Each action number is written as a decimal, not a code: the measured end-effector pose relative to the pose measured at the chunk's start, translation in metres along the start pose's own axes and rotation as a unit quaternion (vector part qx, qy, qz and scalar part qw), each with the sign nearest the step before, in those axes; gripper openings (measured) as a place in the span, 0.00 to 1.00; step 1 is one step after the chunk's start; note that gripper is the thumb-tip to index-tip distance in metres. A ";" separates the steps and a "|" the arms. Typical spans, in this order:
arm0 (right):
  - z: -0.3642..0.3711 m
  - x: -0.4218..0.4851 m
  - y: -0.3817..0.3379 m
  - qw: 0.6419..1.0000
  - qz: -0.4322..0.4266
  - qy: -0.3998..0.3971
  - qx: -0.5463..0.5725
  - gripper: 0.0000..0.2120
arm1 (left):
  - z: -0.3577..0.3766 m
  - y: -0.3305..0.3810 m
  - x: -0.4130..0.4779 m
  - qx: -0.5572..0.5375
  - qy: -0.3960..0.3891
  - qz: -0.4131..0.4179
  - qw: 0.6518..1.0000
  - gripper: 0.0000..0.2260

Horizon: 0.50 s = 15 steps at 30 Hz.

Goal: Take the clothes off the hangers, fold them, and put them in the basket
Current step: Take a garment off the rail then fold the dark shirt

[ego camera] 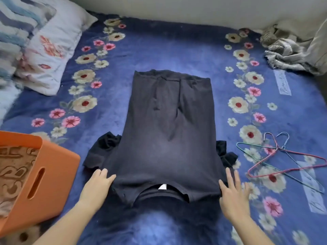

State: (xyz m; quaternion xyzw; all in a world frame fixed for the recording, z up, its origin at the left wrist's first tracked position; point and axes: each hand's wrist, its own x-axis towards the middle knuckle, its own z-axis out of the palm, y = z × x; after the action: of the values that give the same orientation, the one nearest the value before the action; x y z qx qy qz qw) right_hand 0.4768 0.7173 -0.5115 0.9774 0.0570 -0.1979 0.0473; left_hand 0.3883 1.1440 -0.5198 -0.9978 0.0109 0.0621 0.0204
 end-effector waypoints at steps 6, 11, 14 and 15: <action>0.062 -0.036 0.019 0.988 -0.147 0.028 -0.028 0.22 | 0.037 0.006 -0.059 0.111 -0.178 -0.063 0.976 0.27; 0.090 -0.037 0.028 0.987 -0.064 0.051 0.139 0.23 | 0.049 0.055 -0.064 0.072 -0.275 -0.207 0.936 0.23; 0.085 -0.015 0.035 0.933 0.167 0.087 0.306 0.19 | 0.070 0.107 -0.044 -0.040 -0.106 -0.142 0.983 0.23; 0.084 -0.006 0.038 0.904 0.226 0.085 0.353 0.19 | 0.074 0.130 -0.036 -0.082 -0.070 -0.097 0.989 0.24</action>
State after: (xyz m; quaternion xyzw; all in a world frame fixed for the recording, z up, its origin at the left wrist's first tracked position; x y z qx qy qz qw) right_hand 0.4443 0.6700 -0.5832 0.9299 -0.2355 -0.1052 -0.2623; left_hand 0.3404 1.0175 -0.5942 -0.9857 -0.0922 0.1301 -0.0546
